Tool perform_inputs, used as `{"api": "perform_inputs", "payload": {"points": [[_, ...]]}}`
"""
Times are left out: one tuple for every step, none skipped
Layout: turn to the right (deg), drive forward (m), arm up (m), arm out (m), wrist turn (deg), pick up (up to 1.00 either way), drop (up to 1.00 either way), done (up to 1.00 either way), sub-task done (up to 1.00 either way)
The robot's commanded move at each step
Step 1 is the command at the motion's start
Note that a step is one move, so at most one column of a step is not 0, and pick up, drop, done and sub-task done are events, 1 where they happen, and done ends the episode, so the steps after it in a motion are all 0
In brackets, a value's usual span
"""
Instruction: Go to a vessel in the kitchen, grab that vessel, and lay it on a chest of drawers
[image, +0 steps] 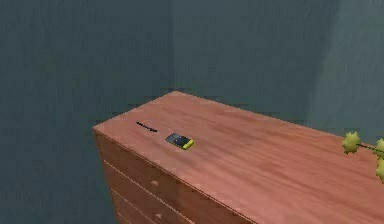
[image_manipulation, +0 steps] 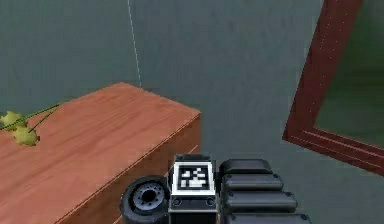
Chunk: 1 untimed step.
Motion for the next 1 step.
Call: {"api": "perform_inputs", "payload": {"points": [[18.0, 0.0, 0.0, 0.0, 0.0, 0.0, 0.0, 0.0, 0.0]]}}
